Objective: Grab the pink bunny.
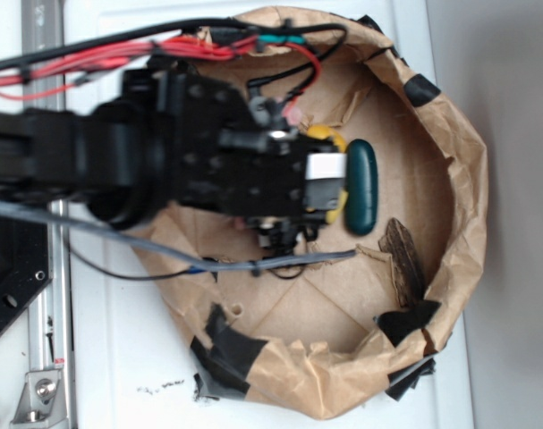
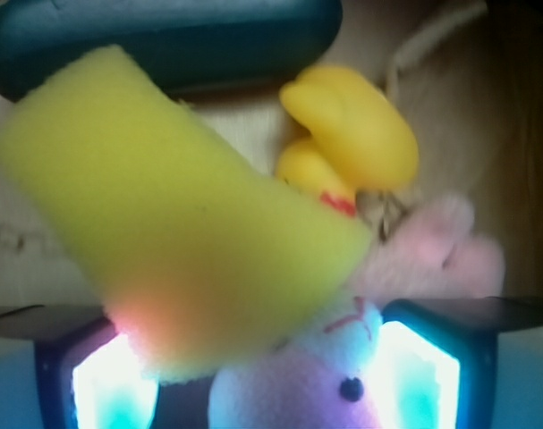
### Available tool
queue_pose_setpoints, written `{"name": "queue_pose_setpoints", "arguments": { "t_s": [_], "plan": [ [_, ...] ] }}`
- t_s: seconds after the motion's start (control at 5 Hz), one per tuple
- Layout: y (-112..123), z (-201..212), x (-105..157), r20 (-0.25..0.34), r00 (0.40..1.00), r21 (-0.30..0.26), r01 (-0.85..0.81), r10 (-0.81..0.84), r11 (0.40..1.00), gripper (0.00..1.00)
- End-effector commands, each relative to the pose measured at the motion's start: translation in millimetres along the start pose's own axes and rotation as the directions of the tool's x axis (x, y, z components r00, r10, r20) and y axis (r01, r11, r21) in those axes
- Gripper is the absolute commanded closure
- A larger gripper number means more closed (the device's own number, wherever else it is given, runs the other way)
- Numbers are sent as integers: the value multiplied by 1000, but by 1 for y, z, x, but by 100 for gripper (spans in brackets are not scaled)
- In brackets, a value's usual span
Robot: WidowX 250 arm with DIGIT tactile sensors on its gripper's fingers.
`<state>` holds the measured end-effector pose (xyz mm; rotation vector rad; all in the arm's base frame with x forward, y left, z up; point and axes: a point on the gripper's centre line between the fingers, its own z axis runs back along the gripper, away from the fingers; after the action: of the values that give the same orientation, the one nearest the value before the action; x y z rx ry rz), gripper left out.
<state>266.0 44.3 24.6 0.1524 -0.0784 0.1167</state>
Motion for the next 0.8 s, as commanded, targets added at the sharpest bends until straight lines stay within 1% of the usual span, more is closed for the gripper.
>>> {"name": "queue_pose_setpoints", "arguments": {
  "t_s": [0.0, 0.2, 0.4, 0.6],
  "plan": [
    [22, 22, 3, -27, 1000, -144, -19, 15, 989, 100],
    [20, 59, 13, 16, 999, -219, 31, -28, 975, 100],
    [11, 104, 26, 104, 993, -235, 78, -55, 969, 100],
    [9, 117, 29, 139, 989, -259, 79, -44, 963, 100]
  ]
}}
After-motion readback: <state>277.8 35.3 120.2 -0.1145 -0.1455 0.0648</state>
